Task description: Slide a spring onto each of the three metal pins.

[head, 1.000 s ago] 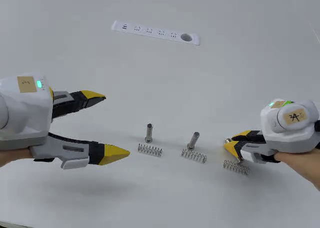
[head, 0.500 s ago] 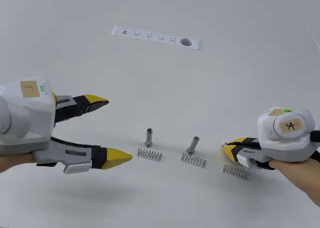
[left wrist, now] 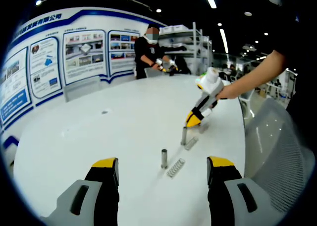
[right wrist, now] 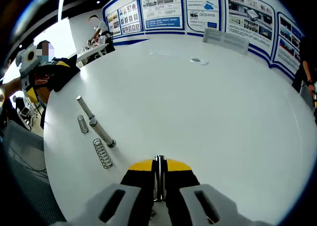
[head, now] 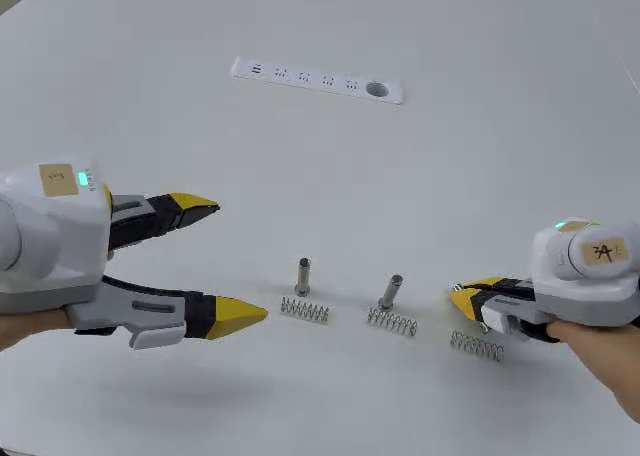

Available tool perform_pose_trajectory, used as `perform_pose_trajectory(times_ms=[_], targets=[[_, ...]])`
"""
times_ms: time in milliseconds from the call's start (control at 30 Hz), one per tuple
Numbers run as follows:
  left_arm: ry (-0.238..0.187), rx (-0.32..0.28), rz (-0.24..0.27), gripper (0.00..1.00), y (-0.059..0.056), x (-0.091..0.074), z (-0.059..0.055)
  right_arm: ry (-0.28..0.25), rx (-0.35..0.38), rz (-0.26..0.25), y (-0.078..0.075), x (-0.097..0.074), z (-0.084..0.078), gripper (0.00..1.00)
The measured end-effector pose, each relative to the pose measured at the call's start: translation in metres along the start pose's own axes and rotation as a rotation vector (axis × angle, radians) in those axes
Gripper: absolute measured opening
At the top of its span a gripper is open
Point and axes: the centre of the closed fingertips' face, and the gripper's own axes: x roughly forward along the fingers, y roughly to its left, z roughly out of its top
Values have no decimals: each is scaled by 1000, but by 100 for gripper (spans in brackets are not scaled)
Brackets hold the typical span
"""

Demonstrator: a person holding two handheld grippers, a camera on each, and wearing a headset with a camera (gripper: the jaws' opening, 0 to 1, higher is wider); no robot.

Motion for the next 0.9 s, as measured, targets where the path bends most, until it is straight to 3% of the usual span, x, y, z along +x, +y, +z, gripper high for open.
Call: perform_pose_trajectory(times_ms=[300,900], targets=[[-3,3,0,74,0,0,4,-81,-12,-16,-3,-15,9,8],[1,11,-9,74,-6,-2,7,-157,-53,-14,-2,-26,15,8]])
